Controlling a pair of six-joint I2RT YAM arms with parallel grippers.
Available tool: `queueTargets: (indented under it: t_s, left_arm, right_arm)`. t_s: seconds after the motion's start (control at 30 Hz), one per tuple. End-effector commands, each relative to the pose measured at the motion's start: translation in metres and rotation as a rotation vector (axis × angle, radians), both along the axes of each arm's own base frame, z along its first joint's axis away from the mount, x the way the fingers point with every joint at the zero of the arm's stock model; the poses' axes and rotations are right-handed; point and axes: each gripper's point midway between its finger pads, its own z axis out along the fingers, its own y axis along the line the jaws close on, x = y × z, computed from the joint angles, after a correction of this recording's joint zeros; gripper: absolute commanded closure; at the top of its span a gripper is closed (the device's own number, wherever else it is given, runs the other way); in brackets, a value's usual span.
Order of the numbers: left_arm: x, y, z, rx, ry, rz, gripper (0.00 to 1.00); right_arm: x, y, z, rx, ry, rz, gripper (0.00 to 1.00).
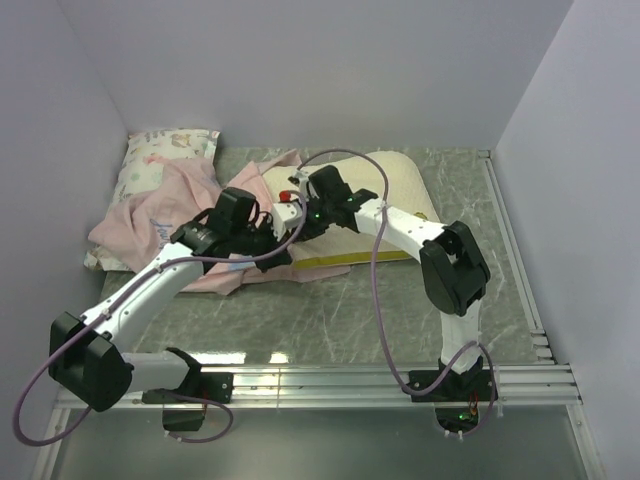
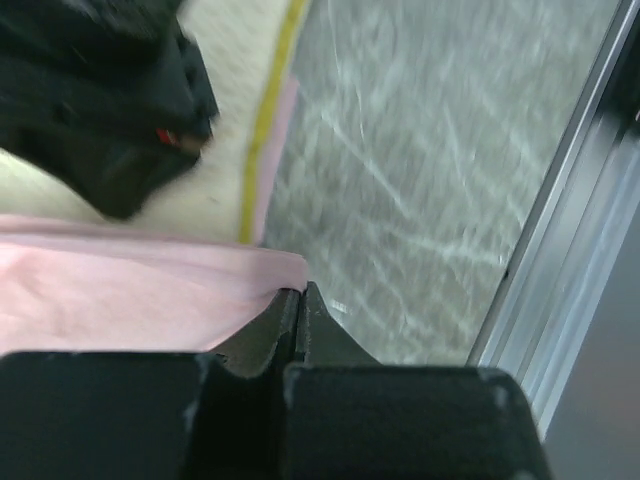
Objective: Put the pillow into the pillowcase
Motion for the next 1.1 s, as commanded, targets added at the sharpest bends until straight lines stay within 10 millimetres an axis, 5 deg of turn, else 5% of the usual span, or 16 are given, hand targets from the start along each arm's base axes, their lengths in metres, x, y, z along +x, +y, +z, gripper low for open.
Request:
queueTargets:
  t_s: [0.0,0.13,0.23,0.4,0.5,0.63,0.8,0.87,0.9,0.97,1.0,1.07]
  left_arm:
    - [0.011,-0.022,0.06,-0.19,-0.061,-0.004,1.0]
    - [0.025,-0.016,0.047,-0.145,-0.063,0.048,1.0]
    - [0.023,-0.006,0.039,-0.132,0.024,0.068,0.84]
    - [0.064,0.04,0.084,-0.312,0.085,0.287,0.56]
    - [0.105,0.075,0.106,-0.334,-0.011,0.45,0.45]
    - [0.16,0.106,0.102,-0.213,-0.12,0.632,0.36]
    - [0.227,0.125,0.068,-0.065,-0.127,0.717,0.33]
    - [0.248,0.125,0.056,-0.053,-0.118,0.72,0.32]
    - [0.257,0.125,0.054,-0.057,-0.129,0.728,0.32]
    - [0.274,0.125,0.045,-0.052,-0.127,0.739,0.31]
    - [0.28,0.125,0.042,-0.056,-0.127,0.741,0.31]
    - [0.289,0.122,0.035,-0.06,-0.115,0.742,0.31]
  right_arm:
    - [-0.002,0.023,0.033,0.139,0.026,0.016,0.78]
    - [-0.044,0.012,-0.003,0.085,0.144,0.105,0.79]
    - [-0.079,-0.004,-0.025,0.052,0.249,0.17,0.79]
    - [-0.123,-0.035,-0.034,0.018,0.309,0.249,0.78]
    - [-0.136,-0.044,-0.015,0.024,0.281,0.303,0.76]
    - [-0.093,-0.046,0.041,0.008,0.027,0.284,0.64]
    - [0.012,-0.052,0.108,0.028,-0.245,0.049,0.3]
    - [0.045,-0.053,0.096,-0.022,-0.263,-0.018,0.28]
    - [0.063,-0.047,0.111,0.003,-0.298,-0.058,0.27]
    - [0.091,-0.044,0.09,-0.042,-0.3,-0.123,0.27]
    - [0.106,-0.038,0.101,-0.026,-0.339,-0.148,0.26]
    - [0.133,-0.038,0.078,-0.076,-0.349,-0.208,0.17]
